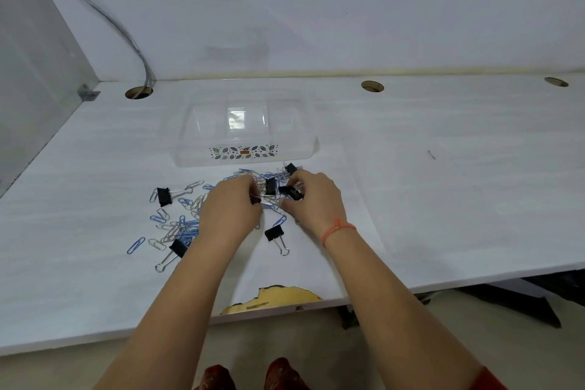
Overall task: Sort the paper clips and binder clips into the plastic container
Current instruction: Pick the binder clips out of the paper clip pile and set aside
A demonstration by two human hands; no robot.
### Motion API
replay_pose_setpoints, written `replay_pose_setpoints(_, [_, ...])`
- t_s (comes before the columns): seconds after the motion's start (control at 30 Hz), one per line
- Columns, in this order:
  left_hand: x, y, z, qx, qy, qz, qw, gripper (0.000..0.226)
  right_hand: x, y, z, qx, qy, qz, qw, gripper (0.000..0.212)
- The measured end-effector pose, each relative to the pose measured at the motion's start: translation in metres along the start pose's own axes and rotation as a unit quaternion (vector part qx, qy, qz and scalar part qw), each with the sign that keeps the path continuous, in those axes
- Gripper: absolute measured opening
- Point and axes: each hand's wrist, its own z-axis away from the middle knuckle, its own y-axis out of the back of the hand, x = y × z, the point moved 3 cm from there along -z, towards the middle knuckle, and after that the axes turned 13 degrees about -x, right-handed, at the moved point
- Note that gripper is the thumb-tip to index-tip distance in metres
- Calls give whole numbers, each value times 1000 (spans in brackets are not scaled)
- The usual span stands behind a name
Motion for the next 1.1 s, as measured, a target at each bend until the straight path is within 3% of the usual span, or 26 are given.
replay_pose_setpoints(0.13, [3, 0, 3, 9, -2, -42, 999, 16, -3, -7, -2, 22, 2, 17, 1000, 23])
replay_pose_setpoints(0.23, [3, -2, 2, 8, -11, -66, 998, 18, -5, -9, -1, 21, -6, 28, 999, 32])
replay_pose_setpoints(0.37, [-3, 1, 2, 2, -10, -21, 1000, 25, -6, -3, 3, -15, -44, -8, 999, 45])
replay_pose_setpoints(0.47, [-8, 6, 4, 6, -26, 21, 999, 30, -4, 3, 8, -56, -74, -60, 994, 43])
replay_pose_setpoints(0.57, [-8, 5, 4, 0, -56, -22, 998, 36, -1, 8, 10, -92, -88, -106, 986, 34])
replay_pose_setpoints(0.77, [-13, -3, 6, -59, -82, -77, 992, 30, -8, -4, 18, -78, -61, 56, 994, 26])
replay_pose_setpoints(0.87, [-13, -1, 6, -70, -93, -73, 990, 26, -10, -8, 15, -83, -56, 76, 992, 26])
replay_pose_setpoints(1.0, [-15, 1, 7, -61, -93, -74, 991, 25, -13, -5, 11, -89, -37, 35, 995, 22])
replay_pose_setpoints(1.1, [-14, 2, 11, -63, -85, -25, 994, 18, -8, -1, 6, -62, -24, -97, 993, 12])
